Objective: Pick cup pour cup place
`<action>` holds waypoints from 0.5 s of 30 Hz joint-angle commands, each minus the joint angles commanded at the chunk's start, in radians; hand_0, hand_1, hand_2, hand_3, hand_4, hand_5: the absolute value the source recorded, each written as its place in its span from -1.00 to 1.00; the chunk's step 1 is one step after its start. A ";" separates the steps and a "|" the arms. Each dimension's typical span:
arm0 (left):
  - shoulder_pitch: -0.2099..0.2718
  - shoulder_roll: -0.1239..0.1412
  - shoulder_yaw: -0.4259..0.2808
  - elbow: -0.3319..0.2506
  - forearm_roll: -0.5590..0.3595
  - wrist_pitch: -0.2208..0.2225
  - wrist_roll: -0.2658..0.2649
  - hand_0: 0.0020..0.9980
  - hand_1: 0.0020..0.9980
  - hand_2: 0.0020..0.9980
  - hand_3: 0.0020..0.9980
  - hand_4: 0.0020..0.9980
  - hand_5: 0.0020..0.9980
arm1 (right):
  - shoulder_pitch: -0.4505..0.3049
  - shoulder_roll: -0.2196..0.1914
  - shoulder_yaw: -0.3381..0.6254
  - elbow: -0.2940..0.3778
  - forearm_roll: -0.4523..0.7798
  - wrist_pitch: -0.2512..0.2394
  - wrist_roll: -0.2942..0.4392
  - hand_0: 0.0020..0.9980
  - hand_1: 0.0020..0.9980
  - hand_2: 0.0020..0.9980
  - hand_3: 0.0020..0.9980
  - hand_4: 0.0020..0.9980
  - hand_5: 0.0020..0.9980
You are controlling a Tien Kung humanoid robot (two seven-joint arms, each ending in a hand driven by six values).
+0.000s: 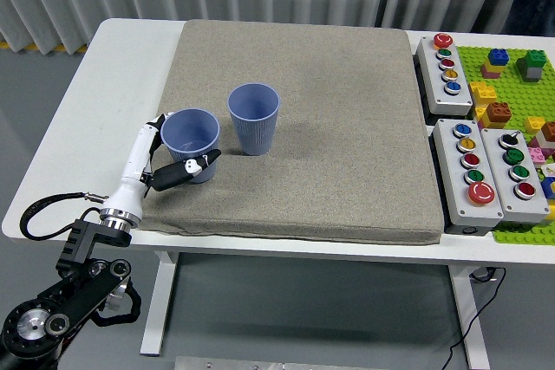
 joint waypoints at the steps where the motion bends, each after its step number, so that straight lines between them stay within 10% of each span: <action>1: 0.002 0.002 -0.007 -0.006 0.006 -0.001 0.002 0.14 0.06 0.16 0.15 0.84 -0.51 | 0.000 0.000 0.001 0.000 0.000 0.000 0.000 0.29 0.27 0.08 0.08 -1.00 -0.97; 15: -0.101 0.094 -0.009 -0.026 0.062 -0.046 0.042 0.13 0.04 0.15 0.16 0.82 -0.52 | 0.005 -0.007 -0.003 -0.001 0.011 -0.003 0.002 0.29 0.27 0.08 0.09 -1.00 -0.97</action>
